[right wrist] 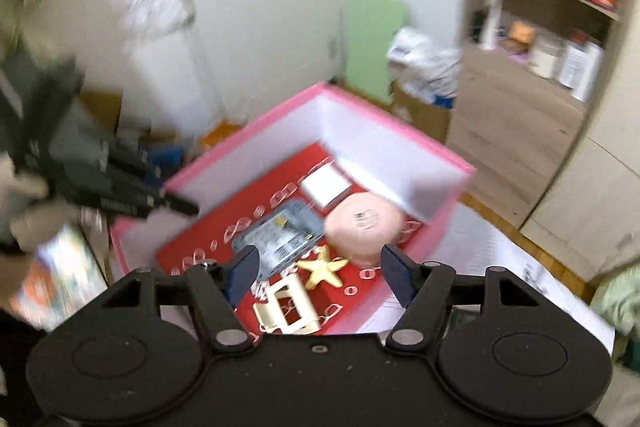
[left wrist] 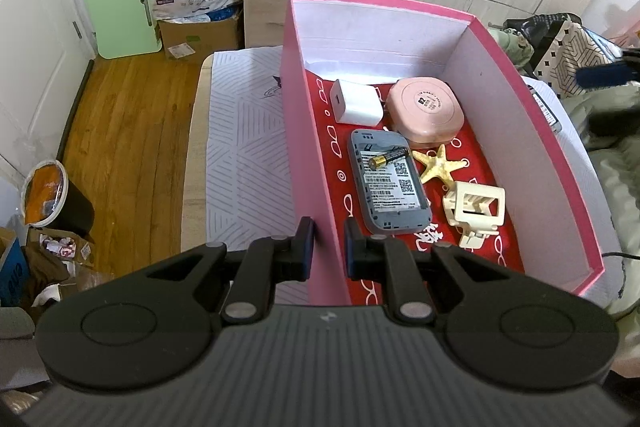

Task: Organize rigid objects
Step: 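Carry the beige stand into the box and release it beside the starfish, then grasp the black phone case on the table with the right tool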

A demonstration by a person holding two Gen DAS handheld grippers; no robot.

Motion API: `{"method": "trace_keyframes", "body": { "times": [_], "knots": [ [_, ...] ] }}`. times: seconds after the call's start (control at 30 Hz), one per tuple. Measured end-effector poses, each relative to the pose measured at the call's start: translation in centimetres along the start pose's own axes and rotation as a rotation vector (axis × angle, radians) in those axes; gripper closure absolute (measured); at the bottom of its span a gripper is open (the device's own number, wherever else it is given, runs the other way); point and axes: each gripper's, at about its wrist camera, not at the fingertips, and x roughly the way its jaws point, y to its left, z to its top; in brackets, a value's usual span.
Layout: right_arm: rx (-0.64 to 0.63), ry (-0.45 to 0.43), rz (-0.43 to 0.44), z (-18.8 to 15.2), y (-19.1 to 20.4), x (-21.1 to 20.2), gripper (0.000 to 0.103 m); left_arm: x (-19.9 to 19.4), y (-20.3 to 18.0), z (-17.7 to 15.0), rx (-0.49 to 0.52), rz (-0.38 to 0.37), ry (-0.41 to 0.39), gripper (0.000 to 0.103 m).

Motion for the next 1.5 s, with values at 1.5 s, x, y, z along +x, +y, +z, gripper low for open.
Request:
{"method": "trace_keyframes", "body": {
  "times": [1.5],
  "knots": [
    [0.356, -0.055, -0.233, -10.5, -15.7, 7.8, 0.024, 0.2, 0.1, 0.2, -0.039, 0.008, 0.018, 0.089]
  ]
}}
